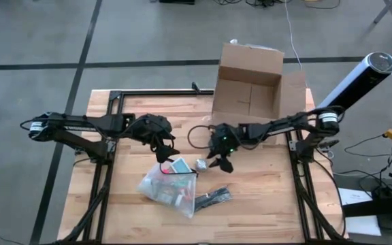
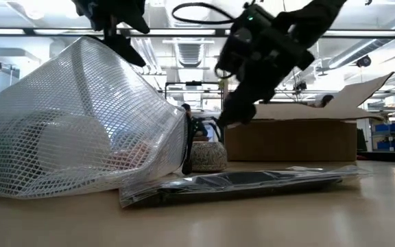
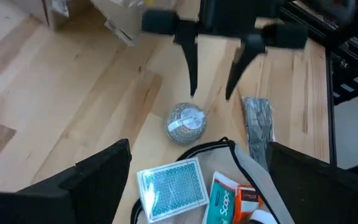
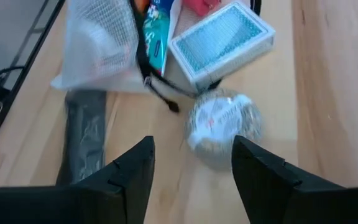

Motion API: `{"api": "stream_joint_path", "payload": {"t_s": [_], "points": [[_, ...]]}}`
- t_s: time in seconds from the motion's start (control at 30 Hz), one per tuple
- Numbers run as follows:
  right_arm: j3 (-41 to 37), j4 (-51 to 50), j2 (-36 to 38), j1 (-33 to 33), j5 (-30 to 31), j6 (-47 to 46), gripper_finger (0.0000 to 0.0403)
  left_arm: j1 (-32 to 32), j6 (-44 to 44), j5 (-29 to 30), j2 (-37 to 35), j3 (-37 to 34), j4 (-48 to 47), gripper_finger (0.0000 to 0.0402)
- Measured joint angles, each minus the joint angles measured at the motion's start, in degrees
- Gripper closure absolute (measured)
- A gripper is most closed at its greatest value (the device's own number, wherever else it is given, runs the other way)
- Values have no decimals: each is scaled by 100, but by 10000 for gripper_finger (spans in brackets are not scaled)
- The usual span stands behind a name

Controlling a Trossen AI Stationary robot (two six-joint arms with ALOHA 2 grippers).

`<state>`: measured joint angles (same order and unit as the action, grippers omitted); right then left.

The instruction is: Unpack boxes

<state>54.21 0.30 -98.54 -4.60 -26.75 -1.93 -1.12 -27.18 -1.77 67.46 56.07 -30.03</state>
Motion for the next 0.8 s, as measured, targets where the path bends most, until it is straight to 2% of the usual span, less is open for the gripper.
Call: {"api": "stream_joint_path", "payload": {"t_s": [0.2, 0.47, 0.6, 0.8], "points": [[446, -36, -559, 11, -3, -3, 150, 1, -39, 42, -42, 1, 17, 48], [660, -189, -927, 20, 17, 187, 65, 6, -90, 40, -222, 1, -60, 48], [650, -429, -999, 86, 431, 295, 46, 6, -101, 38, -276, 1, -115, 48], [650, -397, -1113, 136, 549, 247, 44, 4, -101, 38, -287, 3, -126, 48]]}}
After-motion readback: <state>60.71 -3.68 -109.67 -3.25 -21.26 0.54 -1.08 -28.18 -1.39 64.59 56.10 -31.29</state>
